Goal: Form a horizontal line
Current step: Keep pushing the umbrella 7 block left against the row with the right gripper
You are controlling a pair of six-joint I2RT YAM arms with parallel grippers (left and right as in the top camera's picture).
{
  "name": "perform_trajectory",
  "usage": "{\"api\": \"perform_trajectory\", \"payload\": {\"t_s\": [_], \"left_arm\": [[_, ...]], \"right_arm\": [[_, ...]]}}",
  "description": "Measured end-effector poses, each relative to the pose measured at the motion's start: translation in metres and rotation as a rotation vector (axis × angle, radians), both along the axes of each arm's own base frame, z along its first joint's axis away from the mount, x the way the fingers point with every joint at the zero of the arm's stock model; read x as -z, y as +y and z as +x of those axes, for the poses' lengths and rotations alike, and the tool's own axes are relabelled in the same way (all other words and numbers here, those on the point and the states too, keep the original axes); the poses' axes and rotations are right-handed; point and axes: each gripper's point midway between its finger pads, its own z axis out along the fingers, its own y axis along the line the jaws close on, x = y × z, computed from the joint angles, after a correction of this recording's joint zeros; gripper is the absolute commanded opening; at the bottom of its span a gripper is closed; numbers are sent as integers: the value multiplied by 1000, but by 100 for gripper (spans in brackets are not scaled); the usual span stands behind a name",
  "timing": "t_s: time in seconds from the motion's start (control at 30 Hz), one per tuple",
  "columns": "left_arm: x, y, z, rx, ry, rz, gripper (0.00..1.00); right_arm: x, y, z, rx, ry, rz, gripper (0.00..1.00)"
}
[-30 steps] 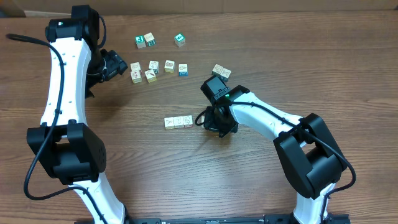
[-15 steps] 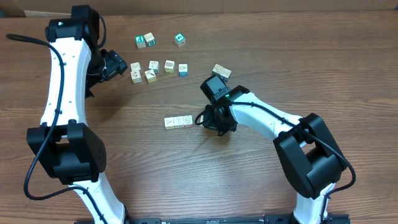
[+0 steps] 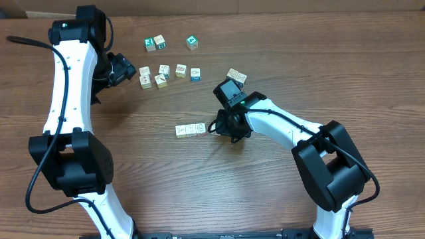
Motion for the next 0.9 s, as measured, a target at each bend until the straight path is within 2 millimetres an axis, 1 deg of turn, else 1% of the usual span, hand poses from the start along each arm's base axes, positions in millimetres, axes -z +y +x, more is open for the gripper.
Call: {"api": "perform_trajectory", "payload": {"t_s": [0.63,0.9], "left_arm": [[0,0,0,0,0,0,100],[0,0,0,0,0,0,100]], "right_arm": [[-4,8,17,5,-77,31,10],[-4,3,22,16,-100,0,10]]}}
